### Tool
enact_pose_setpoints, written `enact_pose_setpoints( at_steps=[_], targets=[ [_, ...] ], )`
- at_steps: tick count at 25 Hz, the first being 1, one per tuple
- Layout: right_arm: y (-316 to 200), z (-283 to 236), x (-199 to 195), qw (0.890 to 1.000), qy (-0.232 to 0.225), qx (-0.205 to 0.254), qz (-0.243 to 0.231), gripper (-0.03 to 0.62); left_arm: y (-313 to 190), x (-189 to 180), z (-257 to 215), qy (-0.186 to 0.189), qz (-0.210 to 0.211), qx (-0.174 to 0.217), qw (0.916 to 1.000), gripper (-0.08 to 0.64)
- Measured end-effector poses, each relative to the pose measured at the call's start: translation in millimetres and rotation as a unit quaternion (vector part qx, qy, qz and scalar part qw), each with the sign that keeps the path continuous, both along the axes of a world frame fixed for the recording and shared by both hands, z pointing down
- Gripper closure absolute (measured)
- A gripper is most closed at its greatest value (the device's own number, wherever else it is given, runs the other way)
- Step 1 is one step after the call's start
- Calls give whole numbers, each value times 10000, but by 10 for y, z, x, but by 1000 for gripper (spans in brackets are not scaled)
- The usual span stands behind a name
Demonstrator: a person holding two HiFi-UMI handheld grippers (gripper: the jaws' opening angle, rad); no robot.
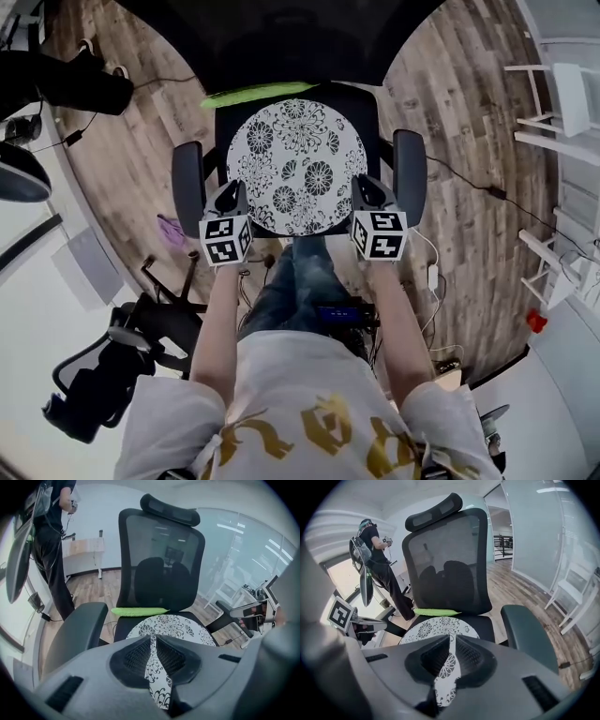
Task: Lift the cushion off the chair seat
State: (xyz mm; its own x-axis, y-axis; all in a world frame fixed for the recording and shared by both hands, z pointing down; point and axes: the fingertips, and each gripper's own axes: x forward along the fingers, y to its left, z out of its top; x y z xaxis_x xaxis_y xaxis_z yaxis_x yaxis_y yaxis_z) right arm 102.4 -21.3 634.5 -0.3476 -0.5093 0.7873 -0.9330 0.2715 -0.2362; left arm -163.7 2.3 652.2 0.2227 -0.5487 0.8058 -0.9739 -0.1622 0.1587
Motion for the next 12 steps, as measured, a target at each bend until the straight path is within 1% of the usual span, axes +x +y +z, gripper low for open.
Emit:
enact_pose_setpoints(
  at_steps=[5,8,12],
  targets=[
    [-66,291,27,9998,144,-134,-74,578,-42,-62,256,-92,-77,-123,9999,548],
    [-64,470,65,9993,296,-229,-78,578,-28,-79,425,-85,-201,-268,9994,548],
    [-38,697,89,9985,403,-357,-83,578,-13,-111,621,-40,-325,-352,9988,548]
  ],
)
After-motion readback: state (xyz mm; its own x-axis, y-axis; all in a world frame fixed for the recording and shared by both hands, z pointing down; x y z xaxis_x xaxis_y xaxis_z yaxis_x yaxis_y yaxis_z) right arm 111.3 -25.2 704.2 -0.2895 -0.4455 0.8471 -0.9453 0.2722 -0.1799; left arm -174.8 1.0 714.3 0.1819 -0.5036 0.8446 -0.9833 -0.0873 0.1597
